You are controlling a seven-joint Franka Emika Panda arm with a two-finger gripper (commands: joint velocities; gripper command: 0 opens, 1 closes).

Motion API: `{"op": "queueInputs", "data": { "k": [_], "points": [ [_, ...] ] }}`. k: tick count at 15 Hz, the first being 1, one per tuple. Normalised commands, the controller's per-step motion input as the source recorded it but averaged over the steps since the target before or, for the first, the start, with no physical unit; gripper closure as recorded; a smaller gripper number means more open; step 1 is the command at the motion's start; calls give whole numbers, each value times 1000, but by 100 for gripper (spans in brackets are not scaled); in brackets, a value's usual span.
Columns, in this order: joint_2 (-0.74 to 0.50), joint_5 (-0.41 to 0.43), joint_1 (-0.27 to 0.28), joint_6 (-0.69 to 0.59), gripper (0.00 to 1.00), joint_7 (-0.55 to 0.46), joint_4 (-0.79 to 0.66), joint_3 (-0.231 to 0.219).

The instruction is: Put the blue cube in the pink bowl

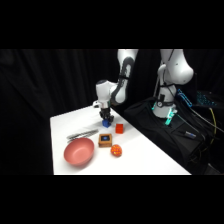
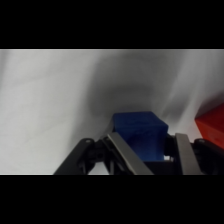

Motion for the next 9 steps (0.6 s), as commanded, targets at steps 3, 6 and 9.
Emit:
{"op": "queueInputs", "data": {
  "k": [3,6,9],
  "points": [
    [-13,-14,-59,120,75,-31,0,27],
    [-151,-28,0,21,76,74,-66,-17],
    [-287,-72,78,-124,77,177,-88,-81]
  ]
}}
